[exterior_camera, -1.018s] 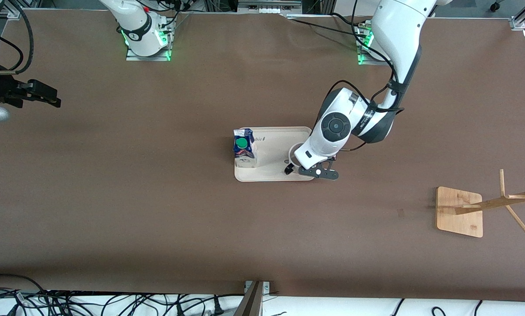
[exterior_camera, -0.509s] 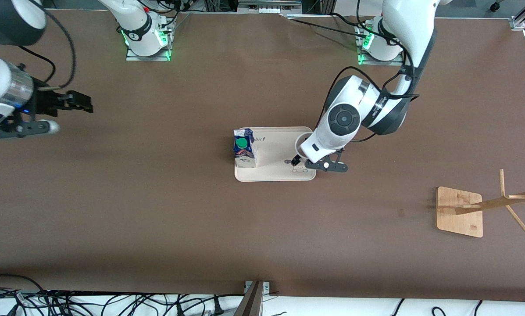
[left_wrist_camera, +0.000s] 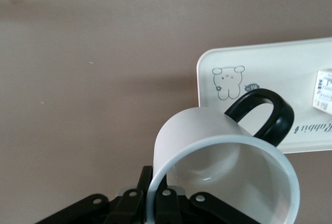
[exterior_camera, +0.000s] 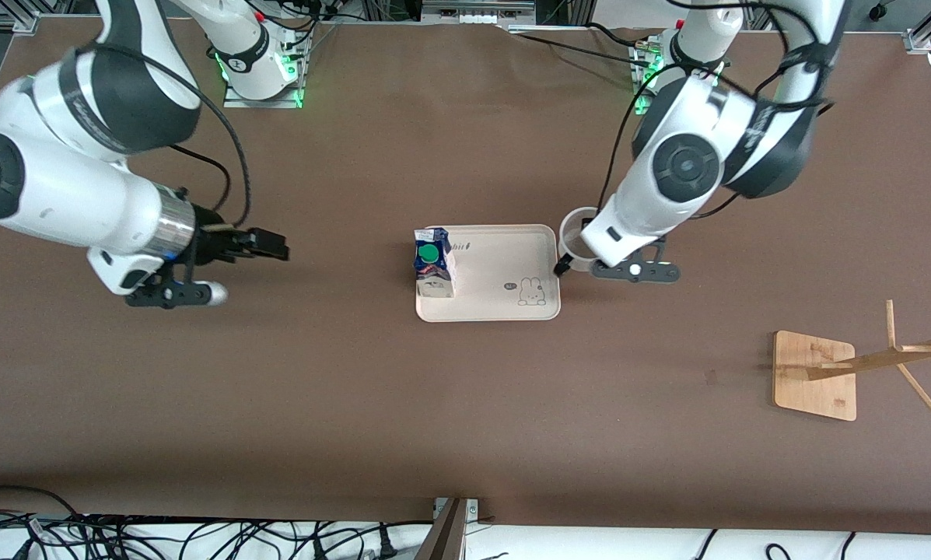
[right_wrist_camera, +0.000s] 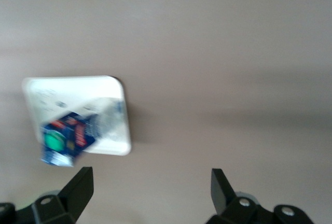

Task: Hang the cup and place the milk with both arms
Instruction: 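Lift the mug with the left gripper while the right gripper grasps the carton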

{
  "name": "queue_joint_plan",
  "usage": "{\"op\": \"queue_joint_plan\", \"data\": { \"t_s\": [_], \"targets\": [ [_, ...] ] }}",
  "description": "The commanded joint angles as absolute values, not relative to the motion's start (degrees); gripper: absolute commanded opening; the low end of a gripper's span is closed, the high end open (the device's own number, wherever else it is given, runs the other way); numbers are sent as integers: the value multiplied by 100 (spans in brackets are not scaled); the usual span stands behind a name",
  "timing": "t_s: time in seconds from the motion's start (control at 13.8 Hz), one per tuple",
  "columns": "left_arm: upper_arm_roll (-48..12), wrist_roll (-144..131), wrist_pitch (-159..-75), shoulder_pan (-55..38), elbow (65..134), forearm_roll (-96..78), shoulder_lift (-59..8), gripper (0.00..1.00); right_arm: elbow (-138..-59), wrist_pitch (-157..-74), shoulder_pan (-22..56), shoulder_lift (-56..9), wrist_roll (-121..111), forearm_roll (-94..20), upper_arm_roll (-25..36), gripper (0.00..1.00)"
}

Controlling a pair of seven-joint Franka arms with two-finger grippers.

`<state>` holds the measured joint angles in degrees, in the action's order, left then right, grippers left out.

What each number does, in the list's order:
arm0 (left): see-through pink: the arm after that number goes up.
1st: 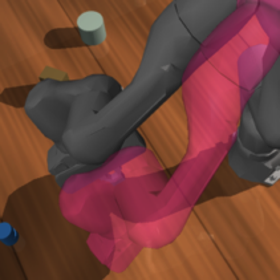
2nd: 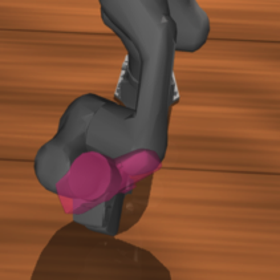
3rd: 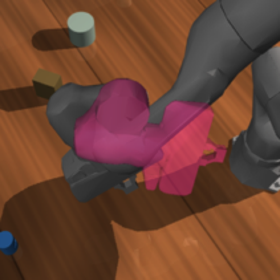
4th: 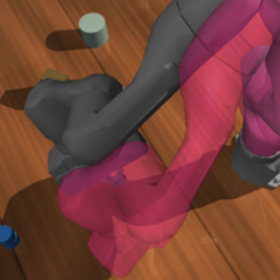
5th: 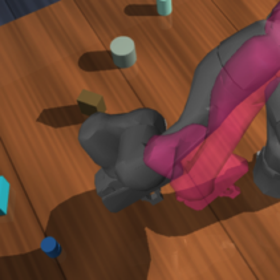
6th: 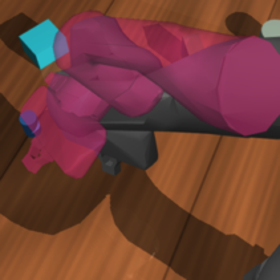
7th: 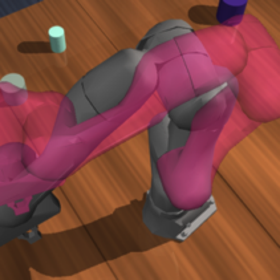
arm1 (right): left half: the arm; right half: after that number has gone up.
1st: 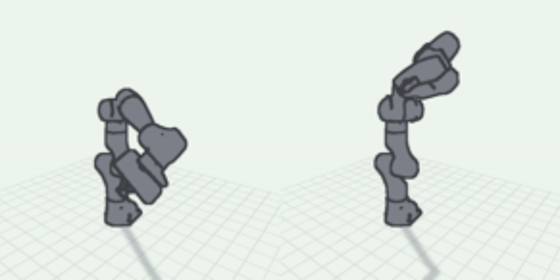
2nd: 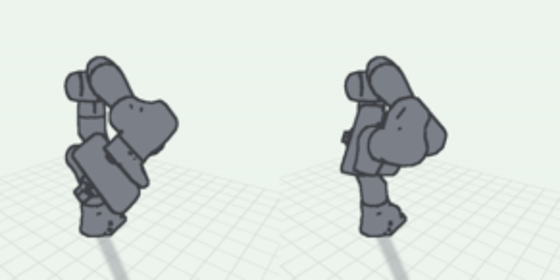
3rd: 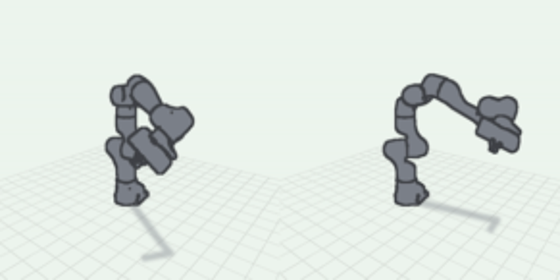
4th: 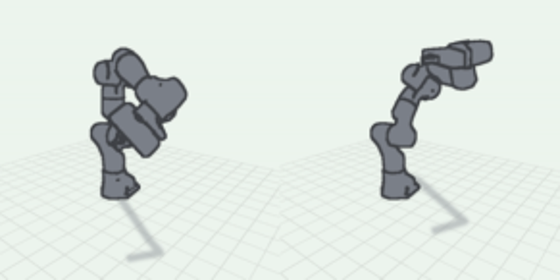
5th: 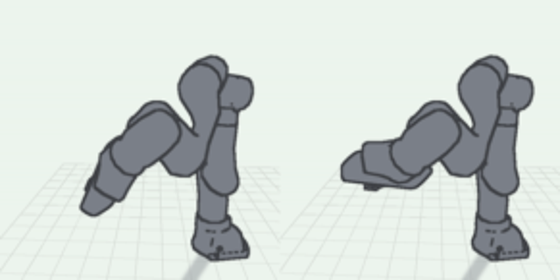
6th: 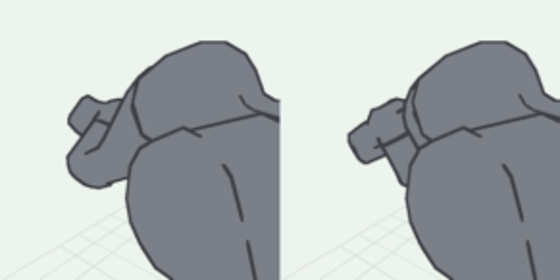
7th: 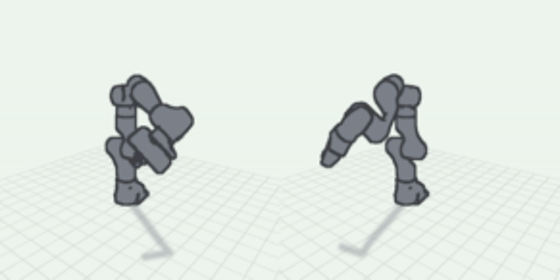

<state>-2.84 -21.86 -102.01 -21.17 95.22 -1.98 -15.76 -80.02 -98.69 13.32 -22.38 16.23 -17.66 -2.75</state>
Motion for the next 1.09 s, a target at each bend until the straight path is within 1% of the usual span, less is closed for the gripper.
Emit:
{"op": "queue_joint_plan", "data": {
  "t_s": [0.0,0.15,0.22,0.44,0.58,0.73,0.87,1.02],
  "targets": [
    [-281,-1682,-10124,-1733,9527,-79,-1126,0,-7770,-10403,2027,-2592,2536,-2039,-220,100],
    [-185,-1303,-10518,-1522,9606,-70,-810,0,-7778,-11150,2546,-2846,3048,-1838,-211,100],
    [-185,-1031,-10782,-1312,9702,-79,-635,0,-7778,-11319,2775,-2961,3250,-1628,-211,100],
    [-193,-65,-11556,-679,10002,-350,-203,0,-7857,-11320,3207,-3067,3787,-933,-202,100],
    [-193,717,-12021,-284,10063,-797,-184,0,-8103,-11329,3357,-3085,3806,-905,-211,100],
    [-193,1368,-12880,7,10457,-1158,-185,0,-8165,-11364,3533,-3207,3806,-967,-211,100],
    [-185,1485,-13463,184,10756,-1938,-185,0,-8174,-11478,3612,-3287,3788,-915,-211,100],
    [-124,1503,-13579,255,10985,-3236,-193,0,-8174,-11644,3708,-3410,3788,-792,-202,100]
  ]
}}
